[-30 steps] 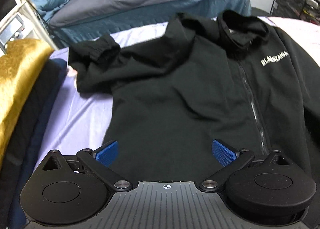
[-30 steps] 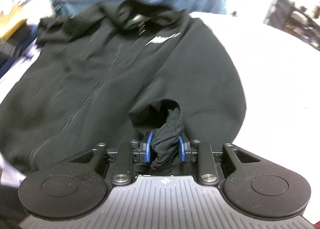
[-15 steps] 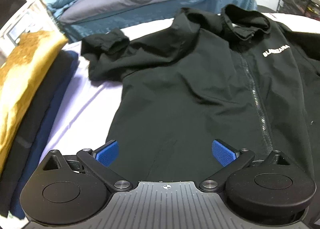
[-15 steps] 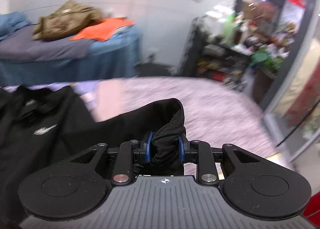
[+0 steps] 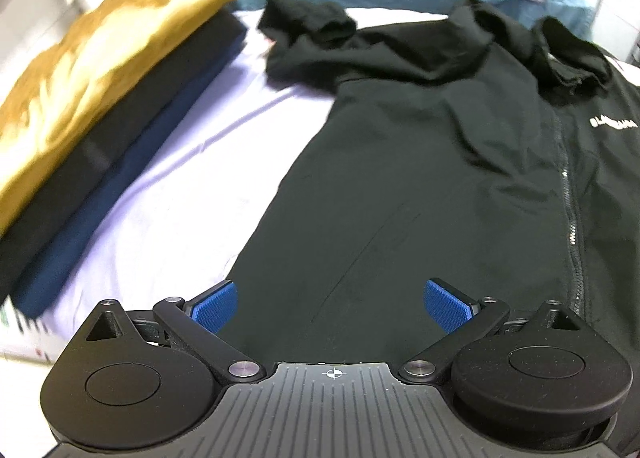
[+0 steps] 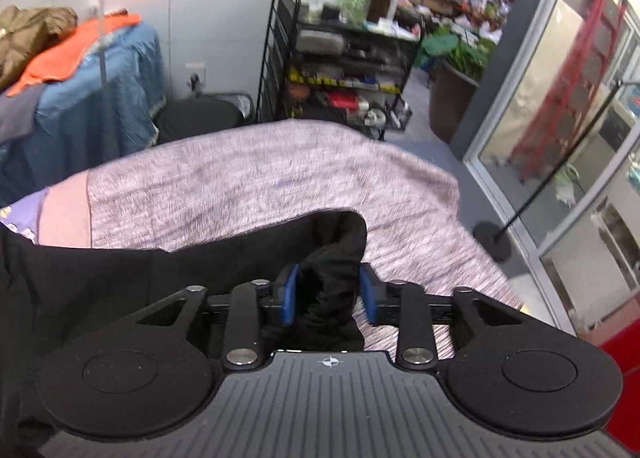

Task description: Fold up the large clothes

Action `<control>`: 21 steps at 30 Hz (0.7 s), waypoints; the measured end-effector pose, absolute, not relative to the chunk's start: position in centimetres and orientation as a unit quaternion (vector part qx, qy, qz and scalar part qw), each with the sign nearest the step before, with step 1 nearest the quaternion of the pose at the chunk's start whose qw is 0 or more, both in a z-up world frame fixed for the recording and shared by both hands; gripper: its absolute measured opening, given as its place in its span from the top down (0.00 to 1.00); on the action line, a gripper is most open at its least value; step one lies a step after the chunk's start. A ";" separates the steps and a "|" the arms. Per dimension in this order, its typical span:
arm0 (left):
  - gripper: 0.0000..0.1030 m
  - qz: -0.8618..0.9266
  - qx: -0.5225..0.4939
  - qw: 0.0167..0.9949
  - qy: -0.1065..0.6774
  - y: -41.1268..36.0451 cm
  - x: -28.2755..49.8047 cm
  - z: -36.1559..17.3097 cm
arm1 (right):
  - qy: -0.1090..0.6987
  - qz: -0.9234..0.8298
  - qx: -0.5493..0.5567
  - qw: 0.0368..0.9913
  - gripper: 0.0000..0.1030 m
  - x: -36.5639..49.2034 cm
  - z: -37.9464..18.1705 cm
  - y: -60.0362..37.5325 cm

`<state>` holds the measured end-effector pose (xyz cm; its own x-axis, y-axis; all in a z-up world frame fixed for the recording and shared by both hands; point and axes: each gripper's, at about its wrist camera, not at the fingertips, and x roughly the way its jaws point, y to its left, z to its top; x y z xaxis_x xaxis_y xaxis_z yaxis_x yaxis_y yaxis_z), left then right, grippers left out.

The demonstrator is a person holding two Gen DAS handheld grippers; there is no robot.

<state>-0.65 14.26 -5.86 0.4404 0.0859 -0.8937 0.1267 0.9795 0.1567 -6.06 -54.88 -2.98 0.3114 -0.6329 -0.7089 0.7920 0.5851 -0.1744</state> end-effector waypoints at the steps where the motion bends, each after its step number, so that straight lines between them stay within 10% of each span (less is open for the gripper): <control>1: 0.00 -0.007 0.095 0.843 0.530 14.5 -0.8 -5.9 | 0.375 -0.445 0.104 0.806 0.27 -6.2 -3.3 -54.2; 21: 0.00 -0.182 0.233 0.866 0.404 7.6 7.3 -4.2 | 0.424 -0.154 0.023 0.892 0.06 -2.6 -4.3 -38.1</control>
<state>7.31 7.64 -4.19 0.6069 -0.1271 -0.7845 0.5039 0.8249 0.2562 -2.64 -38.06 -4.25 0.5938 -0.2554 -0.7630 0.2937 0.9516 -0.0900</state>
